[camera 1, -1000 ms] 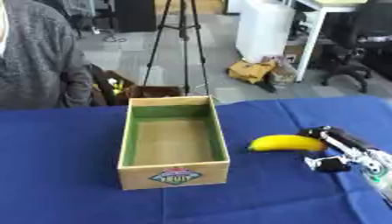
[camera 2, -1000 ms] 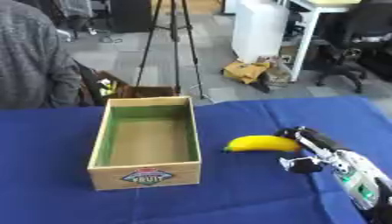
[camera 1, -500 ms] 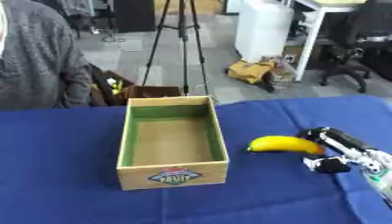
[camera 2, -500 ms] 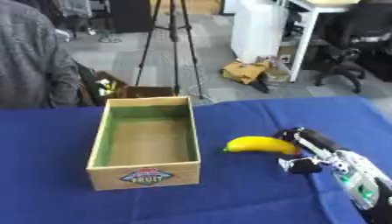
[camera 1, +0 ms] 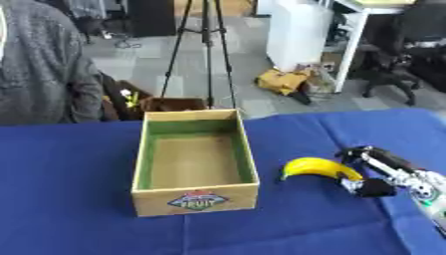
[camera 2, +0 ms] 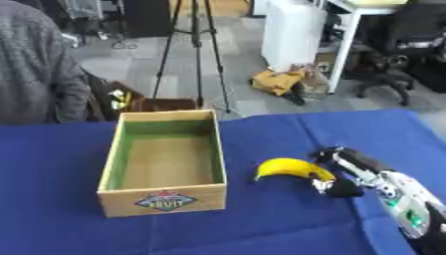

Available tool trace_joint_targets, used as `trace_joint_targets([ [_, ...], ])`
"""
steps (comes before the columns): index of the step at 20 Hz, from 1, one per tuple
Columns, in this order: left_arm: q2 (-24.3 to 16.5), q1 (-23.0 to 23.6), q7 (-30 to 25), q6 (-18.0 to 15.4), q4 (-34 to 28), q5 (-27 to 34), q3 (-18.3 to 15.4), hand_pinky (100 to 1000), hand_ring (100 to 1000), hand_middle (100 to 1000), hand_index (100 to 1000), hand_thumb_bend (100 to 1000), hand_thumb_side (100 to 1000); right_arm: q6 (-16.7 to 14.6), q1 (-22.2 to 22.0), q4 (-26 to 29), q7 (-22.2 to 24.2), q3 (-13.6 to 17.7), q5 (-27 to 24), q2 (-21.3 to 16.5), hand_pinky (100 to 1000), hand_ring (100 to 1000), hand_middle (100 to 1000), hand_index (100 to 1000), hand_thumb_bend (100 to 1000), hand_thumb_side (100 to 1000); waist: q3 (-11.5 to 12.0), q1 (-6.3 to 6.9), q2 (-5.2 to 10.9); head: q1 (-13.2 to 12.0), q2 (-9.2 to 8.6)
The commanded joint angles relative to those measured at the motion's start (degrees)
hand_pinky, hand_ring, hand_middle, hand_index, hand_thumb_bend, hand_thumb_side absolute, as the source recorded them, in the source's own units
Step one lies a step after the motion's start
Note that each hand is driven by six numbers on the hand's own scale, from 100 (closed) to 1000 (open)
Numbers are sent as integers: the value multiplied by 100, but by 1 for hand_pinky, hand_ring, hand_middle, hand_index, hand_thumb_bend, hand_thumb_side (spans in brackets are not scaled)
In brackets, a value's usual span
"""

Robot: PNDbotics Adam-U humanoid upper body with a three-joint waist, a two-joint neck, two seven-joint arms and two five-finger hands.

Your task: Pick up objects on the table and place them in the box.

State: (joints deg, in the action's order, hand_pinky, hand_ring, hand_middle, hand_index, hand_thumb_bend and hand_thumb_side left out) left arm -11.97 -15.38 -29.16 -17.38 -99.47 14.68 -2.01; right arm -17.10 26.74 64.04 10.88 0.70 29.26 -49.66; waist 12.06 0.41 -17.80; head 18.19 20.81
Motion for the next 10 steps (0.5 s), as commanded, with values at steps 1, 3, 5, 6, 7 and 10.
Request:
trace_joint_targets([
  [1,-58,-49,13,0,-105,27,-4,721,520,500,727,260,968,-19,76,48,15,41,41,-171,723,813,703,881,100,513,-3,-3,118,6,-64],
  [3,-57,-46,14,0,-105,27,-4,721,521,499,727,260,968,-22,86,45,10,34,55,-161,723,814,704,882,100,512,0,-2,117,9,-62],
  [5,-55,-46,14,-1,-105,26,-3,721,521,499,727,260,968,-25,94,42,7,23,79,-151,721,813,703,882,100,506,2,0,115,10,-63],
  [6,-54,-46,14,-1,-105,26,-3,721,521,499,727,260,968,-27,97,40,6,18,96,-147,721,813,703,881,100,501,4,0,114,9,-62],
  [7,-53,-46,14,-1,-105,25,-3,721,521,499,727,260,968,-29,99,38,4,15,114,-145,720,812,702,880,100,482,6,1,113,9,-61],
  [10,-54,-44,17,-1,-104,25,-5,721,521,499,727,260,969,-33,102,40,-16,17,158,-142,714,803,691,874,100,439,4,1,109,11,-60],
])
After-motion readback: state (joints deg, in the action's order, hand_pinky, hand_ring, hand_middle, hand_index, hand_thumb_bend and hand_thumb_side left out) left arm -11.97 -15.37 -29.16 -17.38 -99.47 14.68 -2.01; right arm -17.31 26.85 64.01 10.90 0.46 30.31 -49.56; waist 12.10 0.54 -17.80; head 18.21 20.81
